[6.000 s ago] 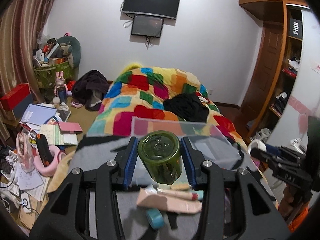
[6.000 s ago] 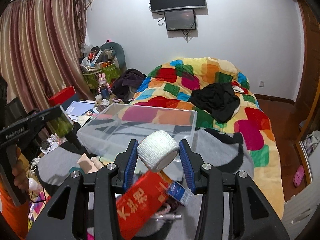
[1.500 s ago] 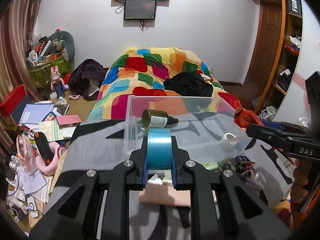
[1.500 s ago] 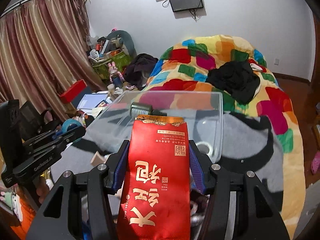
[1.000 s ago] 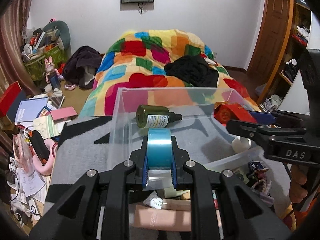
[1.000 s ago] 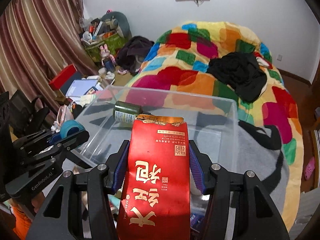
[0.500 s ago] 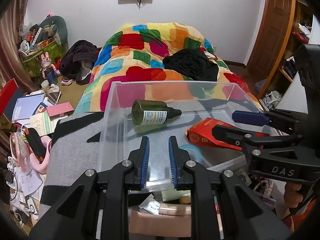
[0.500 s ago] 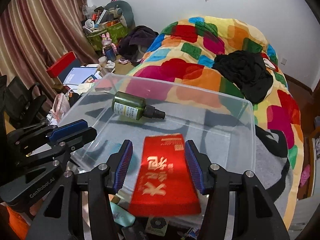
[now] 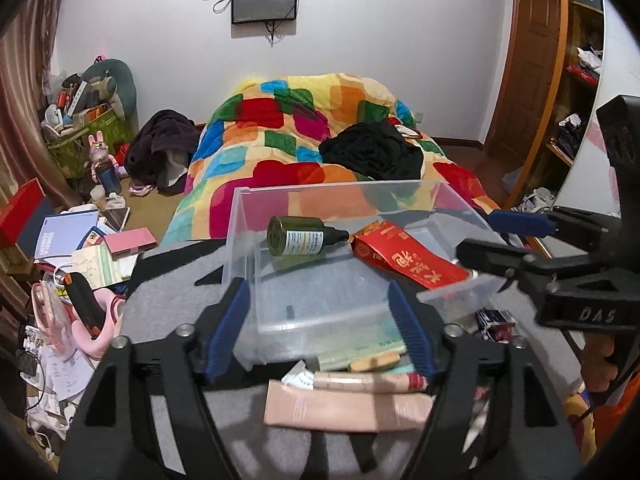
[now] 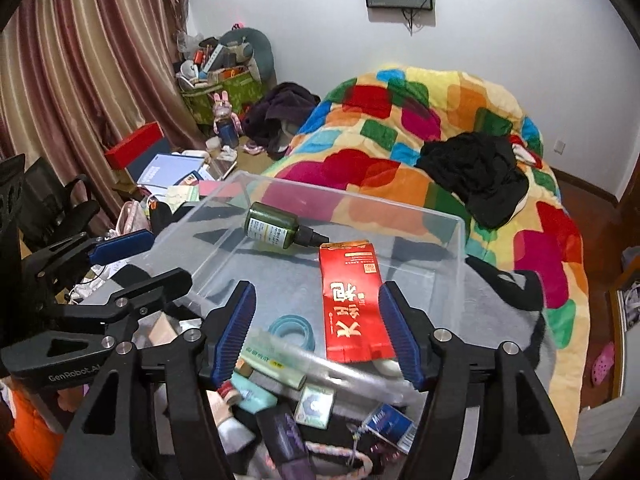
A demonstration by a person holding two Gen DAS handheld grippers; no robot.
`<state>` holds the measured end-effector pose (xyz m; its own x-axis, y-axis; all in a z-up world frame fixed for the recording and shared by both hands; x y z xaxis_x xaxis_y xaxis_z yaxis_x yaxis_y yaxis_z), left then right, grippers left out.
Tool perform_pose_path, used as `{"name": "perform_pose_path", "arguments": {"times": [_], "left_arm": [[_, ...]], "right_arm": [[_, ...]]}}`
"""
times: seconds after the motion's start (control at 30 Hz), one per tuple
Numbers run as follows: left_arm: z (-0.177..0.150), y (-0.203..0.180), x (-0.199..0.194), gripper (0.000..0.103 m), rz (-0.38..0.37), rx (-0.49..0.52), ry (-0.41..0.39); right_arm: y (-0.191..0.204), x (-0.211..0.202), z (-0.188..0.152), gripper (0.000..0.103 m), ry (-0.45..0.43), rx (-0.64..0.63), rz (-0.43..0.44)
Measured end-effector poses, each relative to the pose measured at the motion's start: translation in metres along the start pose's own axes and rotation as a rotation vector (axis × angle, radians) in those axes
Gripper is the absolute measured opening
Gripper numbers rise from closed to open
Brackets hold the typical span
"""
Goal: Organize objects
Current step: 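Place the teal tape roll and red packet into the clear box with both tools, then grasp the beige tube with the left tool while the right tool grasps the purple bottle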
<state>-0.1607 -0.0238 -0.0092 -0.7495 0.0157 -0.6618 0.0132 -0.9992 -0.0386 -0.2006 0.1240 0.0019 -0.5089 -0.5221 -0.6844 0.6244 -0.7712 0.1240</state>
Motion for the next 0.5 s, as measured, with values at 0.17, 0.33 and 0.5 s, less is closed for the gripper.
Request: {"name": "perform_pose_path", "arguments": {"times": [0.17, 0.33, 0.5], "left_arm": [[-0.021, 0.009, -0.003, 0.081, 0.006, -0.015, 0.036], [-0.045, 0.018, -0.001, 0.081, -0.006, -0.057, 0.092], [-0.062, 0.009, -0.005, 0.081, -0.038, -0.082, 0.110]], "right_arm": [[-0.007, -0.019, -0.013, 0.061, -0.030, 0.005, -0.024], [-0.013, -0.031, -0.032, 0.062, -0.027, 0.011, -0.028], [-0.015, -0.031, -0.058, 0.062, 0.007, 0.022, -0.018]]}}
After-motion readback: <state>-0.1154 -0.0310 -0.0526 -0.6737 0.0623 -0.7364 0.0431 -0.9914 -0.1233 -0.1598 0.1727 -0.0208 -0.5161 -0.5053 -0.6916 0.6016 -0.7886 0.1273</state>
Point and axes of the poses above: each gripper's, at about its wrist camera, not at the fingertips, and x roughly the way its jaws point, y to its left, z to its top, the point moved 4 cm from there along x, roughly the way its jaws point, and after that the axes turned 1 degree about -y, right-handed, at the moved point
